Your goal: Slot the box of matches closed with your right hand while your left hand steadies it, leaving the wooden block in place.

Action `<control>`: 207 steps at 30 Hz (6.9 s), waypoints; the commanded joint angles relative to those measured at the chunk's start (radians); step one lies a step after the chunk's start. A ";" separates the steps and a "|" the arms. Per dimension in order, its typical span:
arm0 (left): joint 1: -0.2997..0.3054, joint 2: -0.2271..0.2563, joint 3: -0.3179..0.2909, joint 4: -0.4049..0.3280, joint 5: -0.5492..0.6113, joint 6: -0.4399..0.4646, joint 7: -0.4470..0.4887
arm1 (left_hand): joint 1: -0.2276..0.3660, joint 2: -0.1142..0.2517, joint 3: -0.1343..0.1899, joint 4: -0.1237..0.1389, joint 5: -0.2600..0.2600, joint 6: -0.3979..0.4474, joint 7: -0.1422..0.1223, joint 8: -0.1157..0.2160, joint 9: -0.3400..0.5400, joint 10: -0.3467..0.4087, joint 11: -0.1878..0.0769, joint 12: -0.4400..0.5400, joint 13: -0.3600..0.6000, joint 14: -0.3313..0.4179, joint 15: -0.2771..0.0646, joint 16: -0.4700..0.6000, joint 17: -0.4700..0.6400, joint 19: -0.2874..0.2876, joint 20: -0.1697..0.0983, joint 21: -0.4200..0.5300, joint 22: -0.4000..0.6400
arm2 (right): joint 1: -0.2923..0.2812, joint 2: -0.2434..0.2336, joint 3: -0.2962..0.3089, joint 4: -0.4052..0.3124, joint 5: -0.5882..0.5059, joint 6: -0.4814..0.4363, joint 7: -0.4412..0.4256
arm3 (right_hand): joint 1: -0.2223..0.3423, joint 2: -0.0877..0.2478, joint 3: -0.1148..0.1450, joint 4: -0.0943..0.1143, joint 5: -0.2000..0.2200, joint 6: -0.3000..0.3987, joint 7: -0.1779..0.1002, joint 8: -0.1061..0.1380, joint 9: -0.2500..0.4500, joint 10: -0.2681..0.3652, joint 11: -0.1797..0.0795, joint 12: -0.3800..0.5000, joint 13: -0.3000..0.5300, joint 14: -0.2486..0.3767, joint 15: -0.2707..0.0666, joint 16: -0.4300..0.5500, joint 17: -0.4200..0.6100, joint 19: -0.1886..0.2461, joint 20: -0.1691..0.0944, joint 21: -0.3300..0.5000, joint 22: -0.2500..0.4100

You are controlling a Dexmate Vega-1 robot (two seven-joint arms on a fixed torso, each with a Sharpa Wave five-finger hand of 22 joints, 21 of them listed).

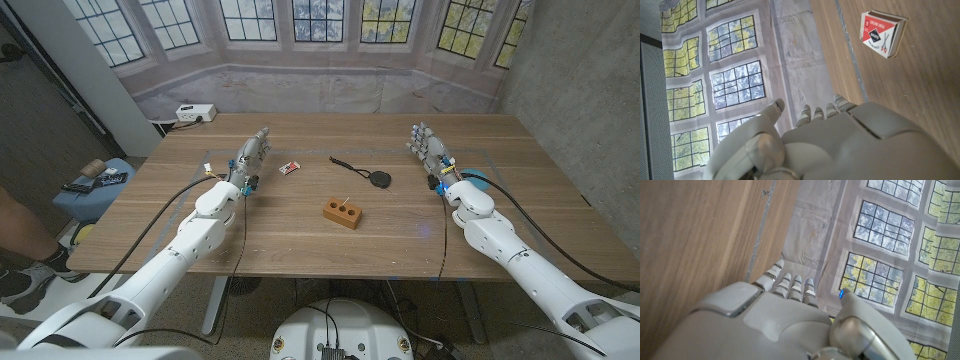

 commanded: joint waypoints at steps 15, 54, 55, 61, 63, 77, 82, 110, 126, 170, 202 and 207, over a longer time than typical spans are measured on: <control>0.042 0.075 -0.007 -0.097 0.021 0.052 0.021 | -0.103 -0.130 0.010 -0.019 0.001 0.016 0.010 0.007 0.003 0.002 0.000 0.006 0.004 0.000 0.001 0.003 0.001 0.007 0.008 0.000 0.002 | -0.031 -0.007 -0.005 -0.052 -0.022 -0.003 -0.040 | 0.015 -0.008 0.010 -0.011 0.003 0.006 0.005 0.007 0.004 -0.002 -0.003 0.004 0.005 0.001 -0.036 0.007 -0.006 0.010 -0.059 0.005 0.002; 0.138 0.285 -0.056 -0.334 0.175 0.158 0.139 | -0.053 -0.173 0.005 -0.133 -0.003 0.094 -0.009 0.016 0.006 0.015 0.010 0.001 0.008 -0.021 0.044 -0.003 0.005 -0.050 0.083 -0.035 0.002 | -0.031 -0.004 -0.005 -0.061 -0.014 0.002 -0.027 | 0.030 -0.012 0.023 -0.033 0.000 0.012 0.014 0.008 0.004 0.002 0.006 0.006 0.005 0.011 -0.031 0.008 -0.018 0.024 -0.047 0.007 0.002; 0.139 0.291 -0.057 -0.339 0.182 0.162 0.142 | -0.053 -0.173 0.004 -0.134 -0.003 0.096 -0.009 0.017 0.006 0.015 0.010 0.001 0.008 -0.021 0.044 -0.003 0.005 -0.050 0.084 -0.034 0.002 | -0.028 -0.004 -0.005 -0.059 -0.013 0.001 -0.024 | 0.031 -0.012 0.023 -0.034 0.000 0.013 0.015 0.008 0.004 0.002 0.006 0.006 0.005 0.011 -0.032 0.008 -0.019 0.025 -0.046 0.008 0.002; 0.143 0.341 -0.059 -0.385 0.251 0.207 0.175 | -0.047 -0.181 0.003 -0.148 -0.001 0.108 -0.006 0.018 0.007 0.008 0.009 -0.001 0.008 -0.034 0.045 -0.006 0.006 -0.053 0.085 -0.035 0.003 | -0.013 0.001 -0.010 -0.044 -0.013 0.002 -0.012 | 0.034 -0.014 0.025 -0.038 -0.001 0.016 0.018 0.009 0.004 0.003 0.010 0.006 0.005 0.014 -0.030 0.009 -0.021 0.028 -0.046 0.008 0.002; 0.146 0.354 -0.062 -0.402 0.271 0.227 0.190 | -0.043 -0.185 0.002 -0.158 0.000 0.113 -0.003 0.018 0.007 -0.004 0.014 -0.004 0.009 -0.040 0.044 -0.006 0.006 -0.054 0.086 -0.035 0.003 | -0.009 0.003 -0.011 -0.039 -0.012 0.001 -0.009 | 0.035 -0.015 0.026 -0.039 -0.001 0.018 0.019 0.010 0.004 0.003 0.010 0.006 0.005 0.014 -0.030 0.009 -0.021 0.028 -0.045 0.008 0.002; 0.142 0.450 -0.050 -0.557 0.427 0.446 0.262 | -0.021 -0.207 -0.001 -0.205 0.007 0.176 0.006 0.033 0.008 -0.029 0.020 -0.005 0.010 -0.056 0.052 -0.002 0.007 -0.049 0.104 -0.030 0.004 | 0.018 0.004 -0.008 0.001 0.015 -0.002 0.043 | 0.038 -0.017 0.029 -0.047 -0.004 0.042 0.024 0.017 0.005 0.003 0.011 0.006 0.006 0.016 -0.026 0.008 -0.023 0.032 -0.041 0.008 0.003; 0.135 0.468 -0.036 -0.620 0.488 0.533 0.288 | -0.013 -0.213 -0.001 -0.219 0.010 0.186 0.019 0.033 0.009 -0.031 0.023 -0.003 0.010 -0.056 0.055 0.000 0.008 -0.040 0.104 -0.027 0.004 | 0.031 0.002 -0.004 0.021 0.028 0.001 0.072 | 0.039 -0.017 0.030 -0.048 -0.005 0.044 0.026 0.017 0.005 0.001 0.011 0.005 0.006 0.015 -0.025 0.008 -0.024 0.033 -0.036 0.008 0.003; -0.007 0.515 0.100 -0.830 0.719 0.966 0.228 | 0.061 -0.269 -0.014 -0.289 0.025 0.238 0.049 0.023 0.012 -0.099 0.070 -0.013 0.011 -0.143 0.076 -0.011 0.010 -0.073 0.103 -0.041 0.005 | 0.019 -0.051 0.031 0.011 0.066 -0.018 0.121 | 0.051 -0.024 0.036 -0.067 -0.010 0.054 0.032 0.017 0.005 0.009 0.009 0.007 0.006 0.021 -0.027 0.008 -0.028 0.041 -0.038 0.008 0.003; -0.156 0.537 0.182 -0.820 0.757 1.093 0.041 | 0.108 -0.285 -0.016 -0.297 0.033 0.203 0.107 0.010 0.012 -0.167 0.112 -0.014 0.009 -0.202 0.106 -0.007 0.010 -0.125 0.115 -0.042 0.006 | 0.007 -0.049 0.031 -0.004 0.078 -0.033 0.116 | 0.055 -0.025 0.038 -0.076 -0.013 0.063 0.040 0.018 0.005 0.012 0.009 0.008 0.006 0.023 -0.021 0.009 -0.029 0.041 -0.032 0.007 0.003; -0.620 0.409 0.661 -0.697 1.193 1.332 -0.466 | 0.372 -0.256 -0.201 -0.276 0.039 0.329 0.116 0.018 0.019 -0.158 0.125 0.001 0.006 -0.246 0.113 0.002 0.009 -0.242 0.156 -0.031 0.008 | 0.015 -0.005 0.044 0.071 0.117 0.015 0.165 | 0.056 -0.023 0.034 -0.093 -0.023 0.087 0.054 0.020 0.006 0.014 0.019 0.006 0.006 0.026 -0.005 0.014 -0.024 0.044 -0.016 0.006 0.004; -0.657 0.234 0.746 -0.494 1.440 1.266 -0.638 | 0.414 -0.248 -0.213 -0.276 0.033 0.366 0.116 0.019 0.020 -0.125 0.125 0.002 0.006 -0.231 0.113 0.002 0.009 -0.243 0.154 -0.029 0.007 | 0.013 0.000 0.060 0.093 0.146 0.020 0.193 | 0.052 -0.021 0.031 -0.101 -0.027 0.097 0.064 0.018 0.006 0.009 0.028 0.005 0.007 0.023 0.004 0.016 -0.021 0.042 -0.011 0.004 0.004; -0.645 0.217 0.734 -0.474 1.440 1.258 -0.643 | 0.418 -0.246 -0.214 -0.276 0.033 0.375 0.115 0.020 0.020 -0.122 0.125 0.002 0.006 -0.228 0.114 0.002 0.009 -0.243 0.155 -0.029 0.007 | 0.013 -0.001 0.061 0.094 0.146 0.020 0.194 | 0.051 -0.021 0.031 -0.102 -0.028 0.097 0.063 0.017 0.006 0.009 0.026 0.004 0.007 0.022 0.004 0.016 -0.021 0.042 -0.012 0.004 0.004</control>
